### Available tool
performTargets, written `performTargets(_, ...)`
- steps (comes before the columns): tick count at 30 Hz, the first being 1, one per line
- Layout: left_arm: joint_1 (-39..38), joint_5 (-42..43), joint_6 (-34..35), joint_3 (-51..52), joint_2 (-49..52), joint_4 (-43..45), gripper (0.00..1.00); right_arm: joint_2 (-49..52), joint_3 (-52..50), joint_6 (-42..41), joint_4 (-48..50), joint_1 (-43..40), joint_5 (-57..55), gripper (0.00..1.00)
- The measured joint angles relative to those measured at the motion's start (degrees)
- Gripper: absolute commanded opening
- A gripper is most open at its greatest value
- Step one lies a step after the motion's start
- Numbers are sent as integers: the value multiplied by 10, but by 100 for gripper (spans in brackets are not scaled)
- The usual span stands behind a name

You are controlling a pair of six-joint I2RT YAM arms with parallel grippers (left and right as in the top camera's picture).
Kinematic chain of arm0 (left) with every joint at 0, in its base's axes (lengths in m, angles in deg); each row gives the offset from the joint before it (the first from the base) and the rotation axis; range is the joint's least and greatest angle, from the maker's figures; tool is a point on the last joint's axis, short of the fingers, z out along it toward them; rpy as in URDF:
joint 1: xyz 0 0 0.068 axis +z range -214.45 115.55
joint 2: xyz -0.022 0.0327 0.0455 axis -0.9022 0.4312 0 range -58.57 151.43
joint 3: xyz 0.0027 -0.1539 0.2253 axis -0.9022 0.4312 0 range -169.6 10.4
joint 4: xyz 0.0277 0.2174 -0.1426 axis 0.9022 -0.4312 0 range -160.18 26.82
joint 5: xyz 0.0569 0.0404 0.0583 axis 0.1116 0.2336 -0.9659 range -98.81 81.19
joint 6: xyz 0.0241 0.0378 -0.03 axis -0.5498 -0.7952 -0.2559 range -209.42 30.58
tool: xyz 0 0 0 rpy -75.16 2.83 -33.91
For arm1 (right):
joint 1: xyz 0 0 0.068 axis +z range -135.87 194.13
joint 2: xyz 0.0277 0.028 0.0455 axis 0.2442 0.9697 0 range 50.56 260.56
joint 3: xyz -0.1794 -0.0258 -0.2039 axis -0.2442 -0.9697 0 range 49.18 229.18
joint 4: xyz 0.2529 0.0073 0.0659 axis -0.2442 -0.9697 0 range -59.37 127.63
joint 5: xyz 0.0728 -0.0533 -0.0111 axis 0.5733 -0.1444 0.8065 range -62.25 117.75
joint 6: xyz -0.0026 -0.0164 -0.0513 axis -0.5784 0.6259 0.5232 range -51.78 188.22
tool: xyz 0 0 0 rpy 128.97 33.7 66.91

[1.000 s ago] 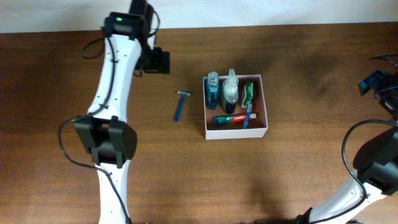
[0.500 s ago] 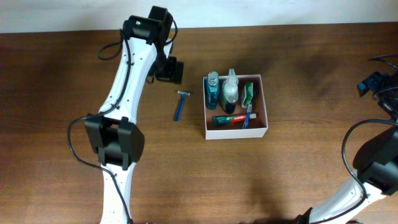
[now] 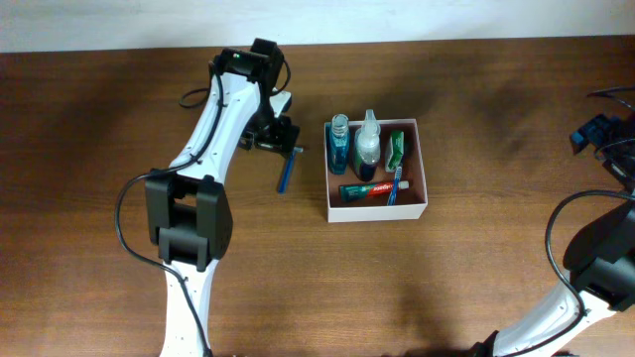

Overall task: Pack container
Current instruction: 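Move the left gripper down over the blue razor and close it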

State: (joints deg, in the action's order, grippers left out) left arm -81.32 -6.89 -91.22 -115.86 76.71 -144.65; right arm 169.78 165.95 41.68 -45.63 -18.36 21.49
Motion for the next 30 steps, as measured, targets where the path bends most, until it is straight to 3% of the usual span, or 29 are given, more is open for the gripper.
performTargets(3,-11,-13,-5,18,0,12,96,0,0,0,0,0,0,99)
performTargets(12,-57,-21,-6,57,0,48,96,0,0,0,0,0,0,99)
performTargets(30,-52,-21,-6,110,0,102,96,0,0,0,0,0,-2,99)
